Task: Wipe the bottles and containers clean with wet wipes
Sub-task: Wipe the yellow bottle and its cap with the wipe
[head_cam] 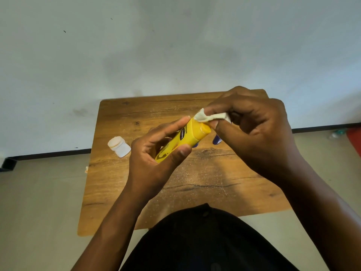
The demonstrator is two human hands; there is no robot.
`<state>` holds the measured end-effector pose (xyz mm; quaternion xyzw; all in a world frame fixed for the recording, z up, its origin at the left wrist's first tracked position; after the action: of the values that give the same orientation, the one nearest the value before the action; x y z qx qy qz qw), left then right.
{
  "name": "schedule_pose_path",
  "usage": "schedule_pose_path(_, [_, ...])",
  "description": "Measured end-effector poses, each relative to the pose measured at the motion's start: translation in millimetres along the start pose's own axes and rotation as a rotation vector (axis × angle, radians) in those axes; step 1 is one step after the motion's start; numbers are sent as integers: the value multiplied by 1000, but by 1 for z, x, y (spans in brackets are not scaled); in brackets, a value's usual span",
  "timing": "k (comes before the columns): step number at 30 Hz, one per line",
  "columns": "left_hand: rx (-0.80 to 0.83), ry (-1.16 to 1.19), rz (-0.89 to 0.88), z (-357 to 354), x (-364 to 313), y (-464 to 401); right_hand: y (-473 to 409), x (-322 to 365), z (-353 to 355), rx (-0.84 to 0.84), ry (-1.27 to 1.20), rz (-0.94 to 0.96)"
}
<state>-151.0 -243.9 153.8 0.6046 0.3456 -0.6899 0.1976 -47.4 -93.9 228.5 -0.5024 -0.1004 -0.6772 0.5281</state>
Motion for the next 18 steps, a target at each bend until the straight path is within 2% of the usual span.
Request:
schedule_pose_path(4, [-3, -165, -43, 1, -5, 0, -10, -10, 4, 55, 93, -64])
schedule_pose_path(9, [-25, -252, -84, 6, -9, -1, -2, 14, -5, 154, 230, 145])
schedule_pose_path(14, [-50, -167, -67, 10, -11, -1, 12, 25, 2, 64, 335, 274])
schedule_pose_path(18, [-66, -116, -79, 11, -19, -3, 19, 15, 16, -40, 367, 239])
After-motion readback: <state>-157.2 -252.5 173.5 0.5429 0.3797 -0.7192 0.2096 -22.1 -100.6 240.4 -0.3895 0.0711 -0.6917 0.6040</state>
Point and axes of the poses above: each hand's wrist, its own y-axis away from the middle knuckle, its own z-axis out of the back of the hand, x = y × z, the point moved 10 cm from there along -y, towards the middle knuckle, and after that the axes turned 6 degrees about y, right-handed, at the moved point
